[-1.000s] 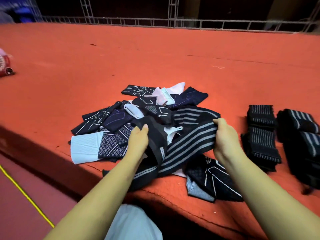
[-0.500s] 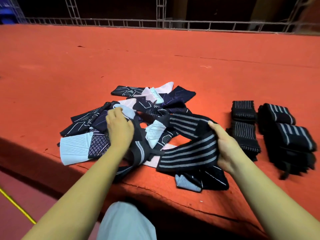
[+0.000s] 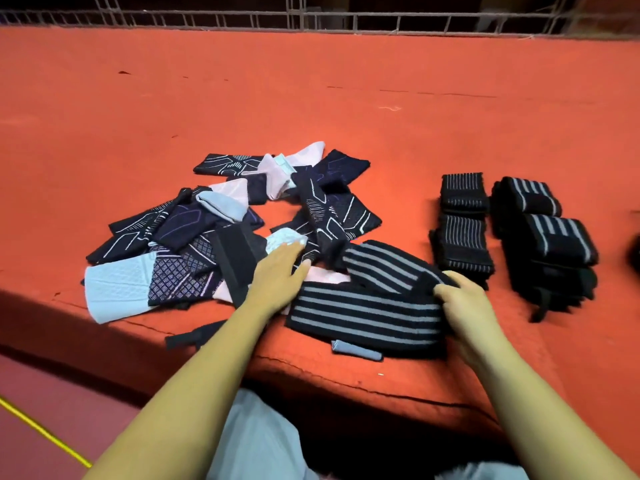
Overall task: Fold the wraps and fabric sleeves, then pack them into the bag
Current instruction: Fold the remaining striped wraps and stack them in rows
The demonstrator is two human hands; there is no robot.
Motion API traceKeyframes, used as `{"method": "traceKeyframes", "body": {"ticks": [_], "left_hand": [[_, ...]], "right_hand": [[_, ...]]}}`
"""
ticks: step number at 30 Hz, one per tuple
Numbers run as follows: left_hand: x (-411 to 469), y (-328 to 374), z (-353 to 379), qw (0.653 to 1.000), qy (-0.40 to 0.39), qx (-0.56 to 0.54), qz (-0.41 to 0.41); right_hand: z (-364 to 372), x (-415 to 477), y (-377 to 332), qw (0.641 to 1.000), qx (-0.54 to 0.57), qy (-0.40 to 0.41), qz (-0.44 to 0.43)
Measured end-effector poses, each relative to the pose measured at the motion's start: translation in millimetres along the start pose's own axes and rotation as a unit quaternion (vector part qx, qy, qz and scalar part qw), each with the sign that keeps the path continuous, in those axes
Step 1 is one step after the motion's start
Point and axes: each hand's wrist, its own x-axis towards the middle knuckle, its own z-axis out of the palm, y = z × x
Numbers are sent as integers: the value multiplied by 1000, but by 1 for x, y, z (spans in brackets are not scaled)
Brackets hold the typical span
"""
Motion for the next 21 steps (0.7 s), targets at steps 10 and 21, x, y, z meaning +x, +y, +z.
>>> {"method": "traceKeyframes", "body": {"ticks": [10, 21], "left_hand": [[37, 51, -19, 976, 13, -195, -91], [74, 42, 15, 932, -9, -295, -208]], "right_hand": [[-3, -5, -23, 819, -551, -40, -157], [77, 57, -16, 908, -376, -85, -165]]}}
